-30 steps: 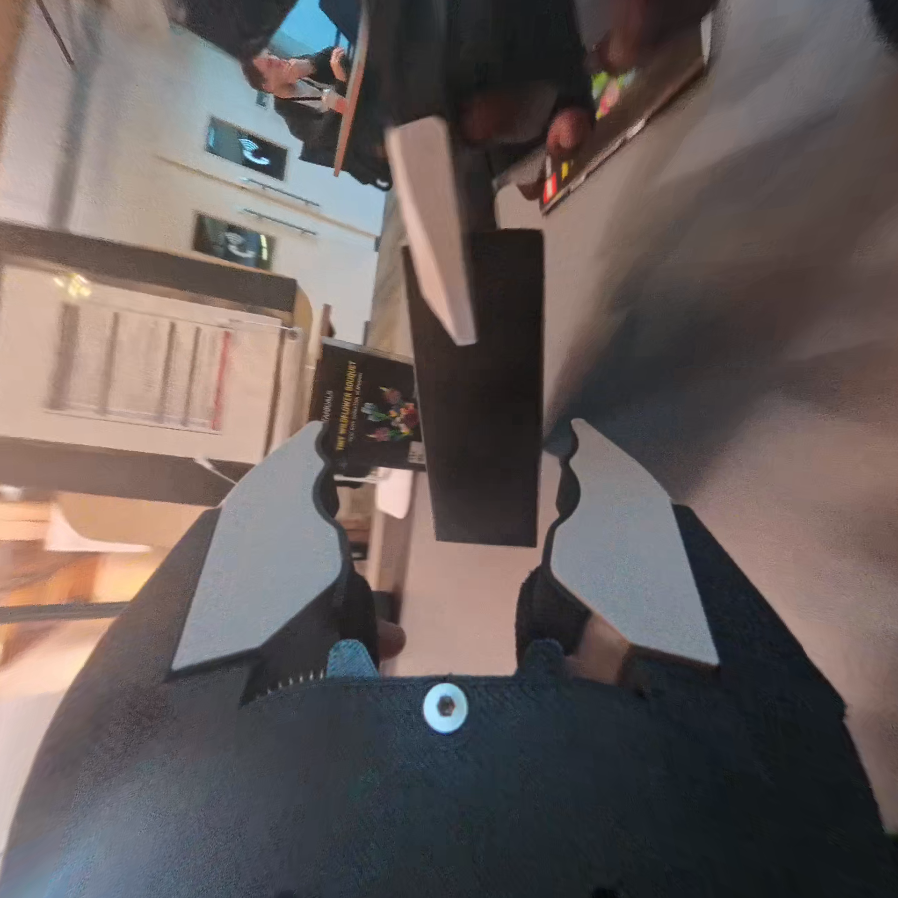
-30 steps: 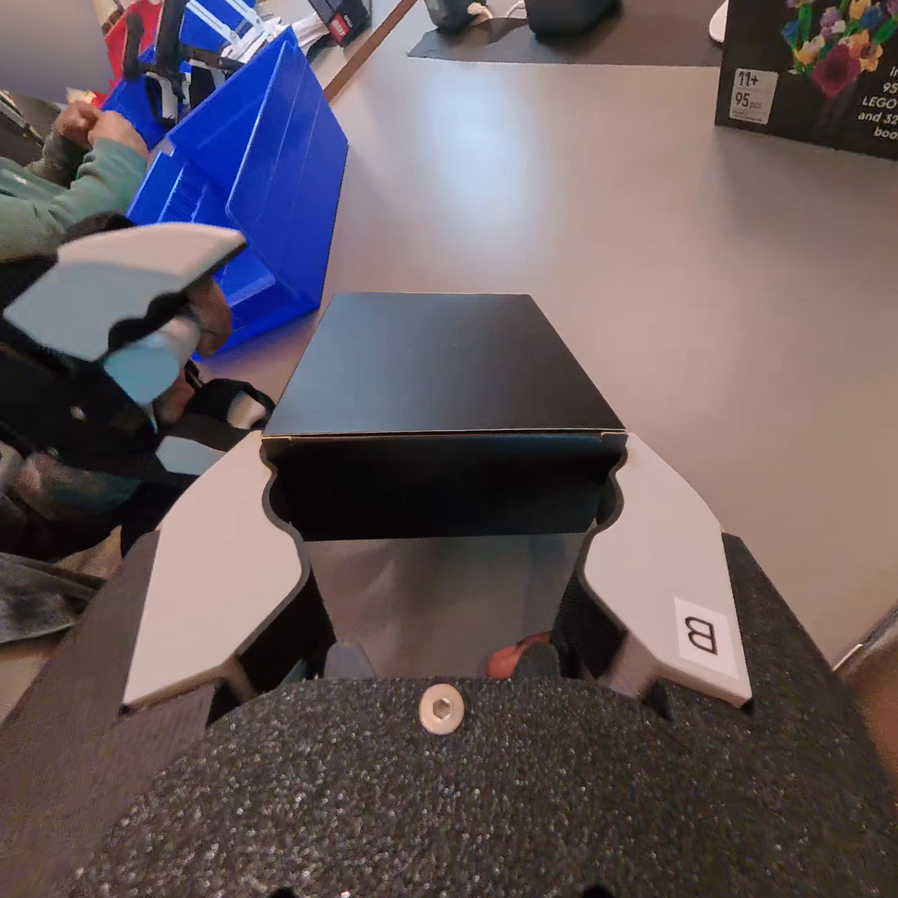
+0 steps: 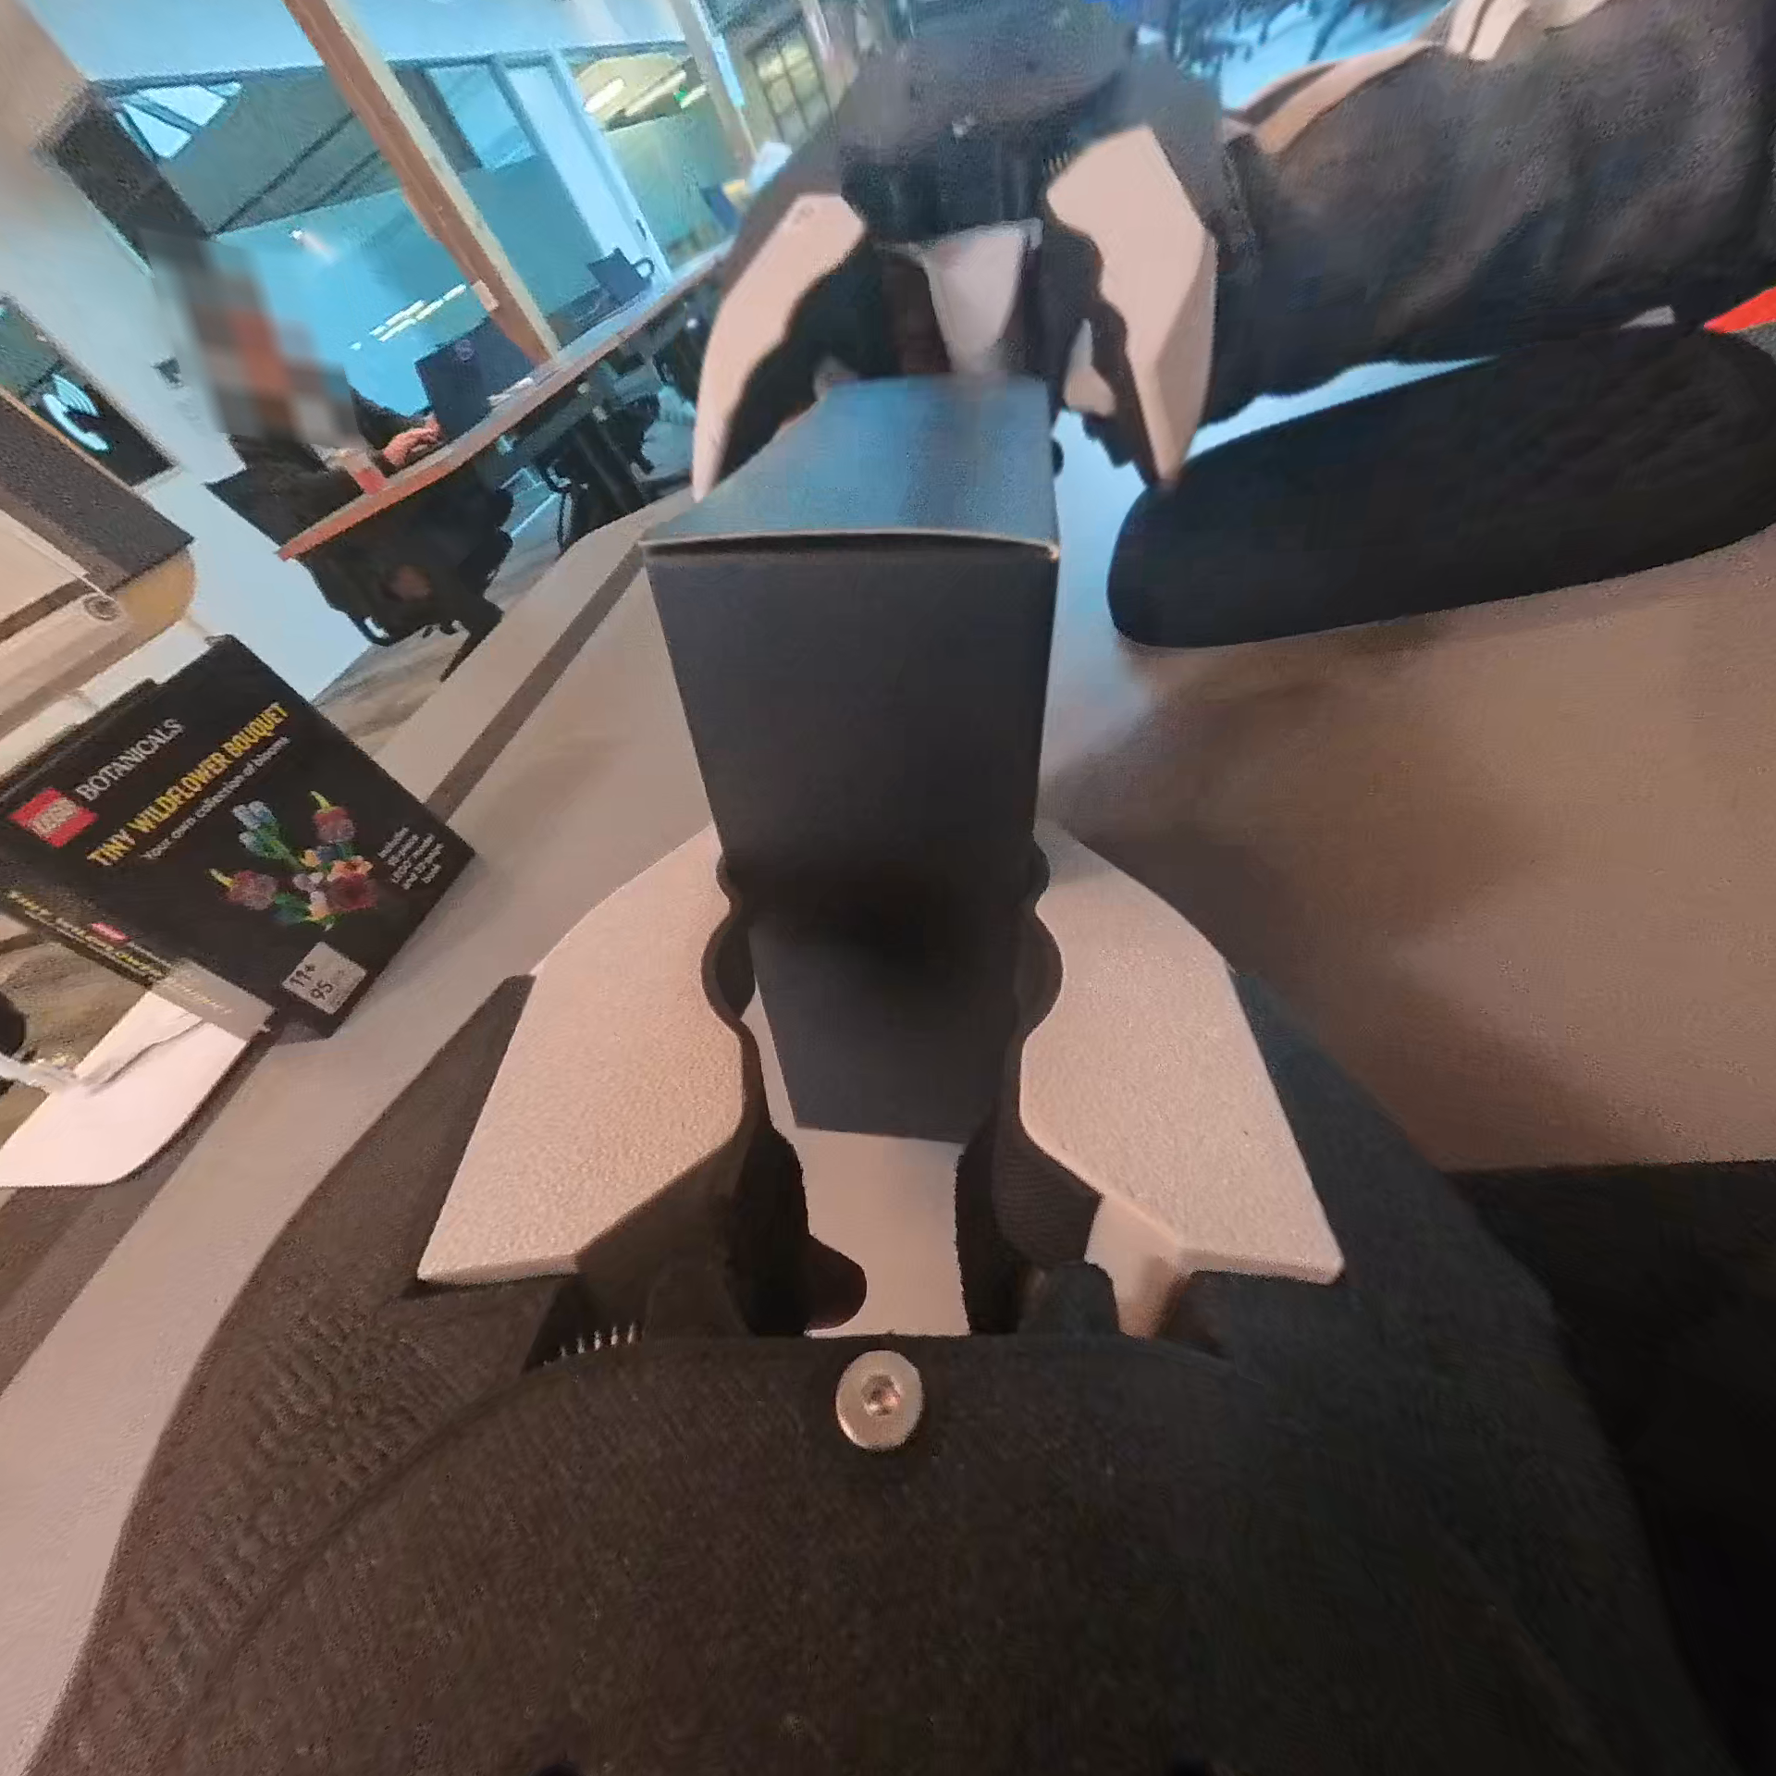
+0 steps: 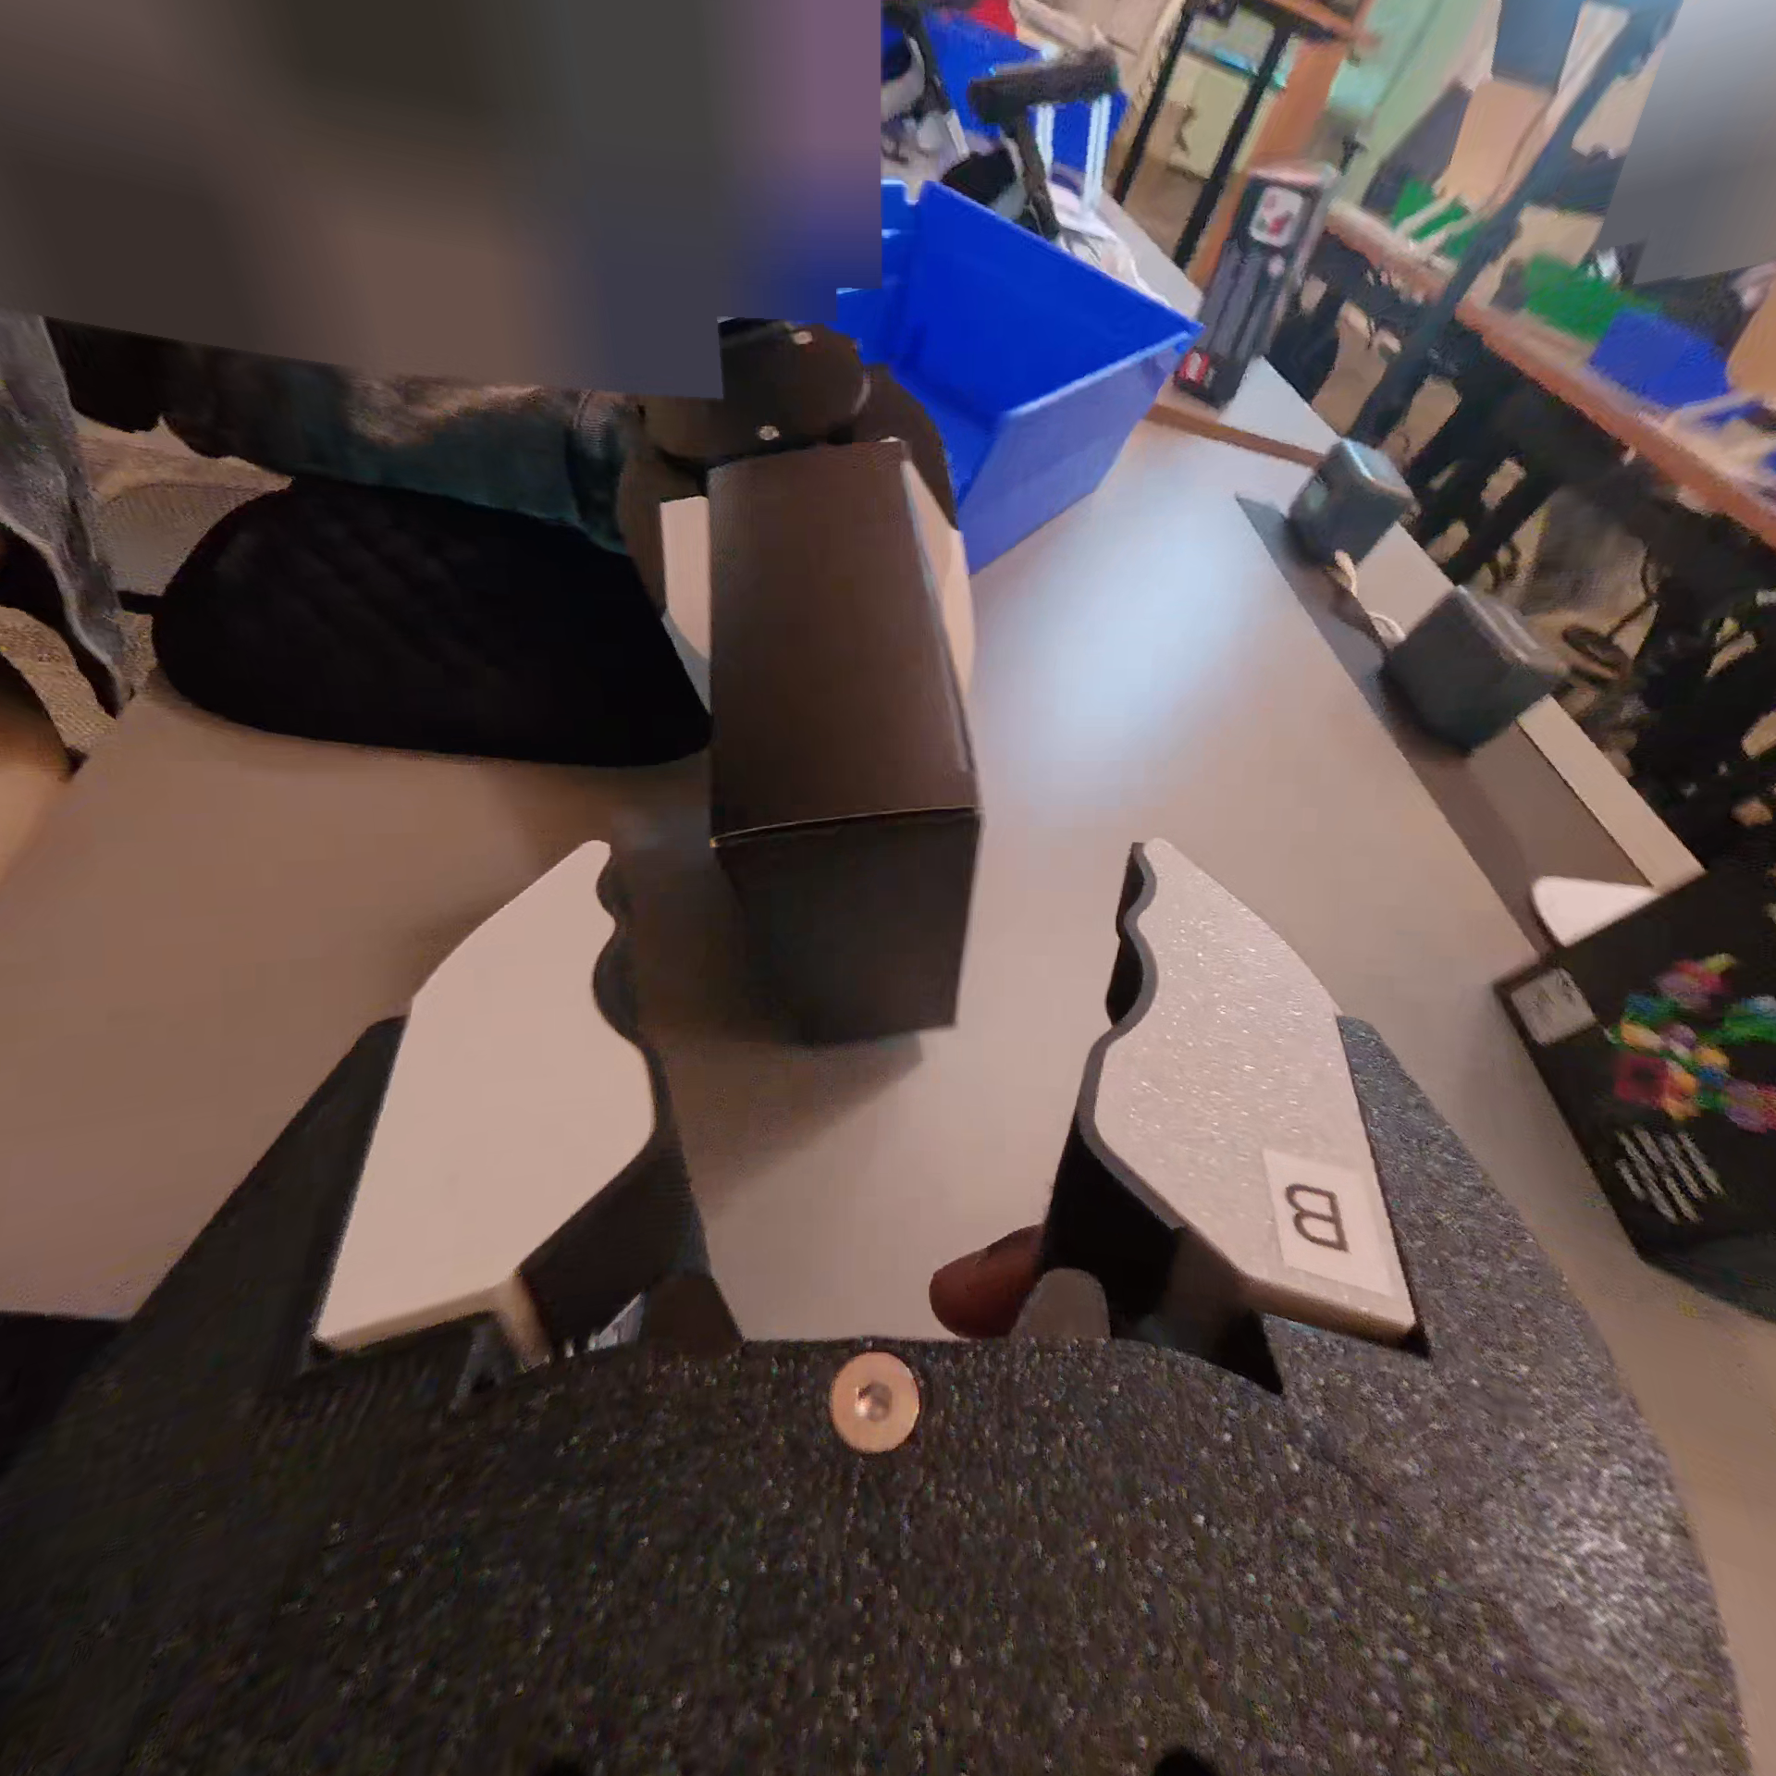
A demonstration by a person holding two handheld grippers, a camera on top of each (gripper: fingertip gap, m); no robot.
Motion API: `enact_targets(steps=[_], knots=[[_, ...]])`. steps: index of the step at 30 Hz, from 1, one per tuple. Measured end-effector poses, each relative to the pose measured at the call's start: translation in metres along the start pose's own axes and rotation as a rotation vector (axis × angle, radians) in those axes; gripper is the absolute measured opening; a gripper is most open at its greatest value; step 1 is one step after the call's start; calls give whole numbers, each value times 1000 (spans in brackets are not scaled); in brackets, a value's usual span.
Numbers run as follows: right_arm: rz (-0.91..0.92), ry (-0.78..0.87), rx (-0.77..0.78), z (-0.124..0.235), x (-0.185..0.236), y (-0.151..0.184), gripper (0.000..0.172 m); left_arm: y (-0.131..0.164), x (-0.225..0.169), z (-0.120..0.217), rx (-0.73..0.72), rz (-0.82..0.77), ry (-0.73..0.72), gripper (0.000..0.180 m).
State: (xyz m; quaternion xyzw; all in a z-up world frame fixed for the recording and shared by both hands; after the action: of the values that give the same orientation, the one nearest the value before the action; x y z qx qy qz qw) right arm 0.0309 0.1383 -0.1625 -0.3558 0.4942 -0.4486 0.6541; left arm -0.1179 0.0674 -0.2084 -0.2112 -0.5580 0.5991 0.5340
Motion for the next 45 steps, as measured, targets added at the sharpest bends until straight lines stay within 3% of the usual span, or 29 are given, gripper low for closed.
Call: enact_targets(steps=[2, 3, 4, 6, 8, 10, 13, 18, 20, 26, 31, 45], knots=[[29, -19, -41, -11, 11, 4, 82, -1, -1, -1, 14, -7, 1, 53], [57, -7, -56, -15, 13, 3, 57, -1, -2, -2, 25, -15, 4, 54], [95, 2, -72, -16, 14, 2, 53, 0, -2, -3, 49, -19, 1, 55], [146, 2, -81, -15, 14, 2, 53, -5, -3, -5, 83, -58, -17, 58], [161, -26, -67, -13, 13, 3, 53, -19, 0, -9, 64, -108, -74, 77], [179, -36, -56, -12, 11, 3, 52, -23, 1, -14, 134, -98, -70, 80], [195, -56, -60, -12, 12, 2, 53, -22, -5, -22, 146, -49, -21, 62], [116, -41, -17, -1, 7, -13, 60, -21, -7, -23, 192, -66, -94, 60], [83, -39, -31, 12, 6, -28, 51, -22, -10, -24, 209, -94, -122, 60], [253, -40, 155, 2, 29, -31, 61, -23, -12, -27, 240, -134, -140, 60], [414, 61, 141, -4, 28, -30, 48, -22, -9, -26, 232, -110, -130, 60], [525, 43, 407, -23, 13, -41, 46, -18, 4, -21, 113, 67, -87, 60]])
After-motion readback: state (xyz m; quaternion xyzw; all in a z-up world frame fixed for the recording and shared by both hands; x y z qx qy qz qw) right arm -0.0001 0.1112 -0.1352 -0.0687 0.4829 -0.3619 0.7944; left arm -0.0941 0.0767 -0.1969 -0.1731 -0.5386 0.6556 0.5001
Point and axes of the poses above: each gripper's, where its closed fingertips meet, z back along the fingers, y out of its underside, x = y × z across the jaws, the point moved 6 cm from there along z, back along the fingers, and after that the axes turned 14 degrees about y, right-handed, at the moved point
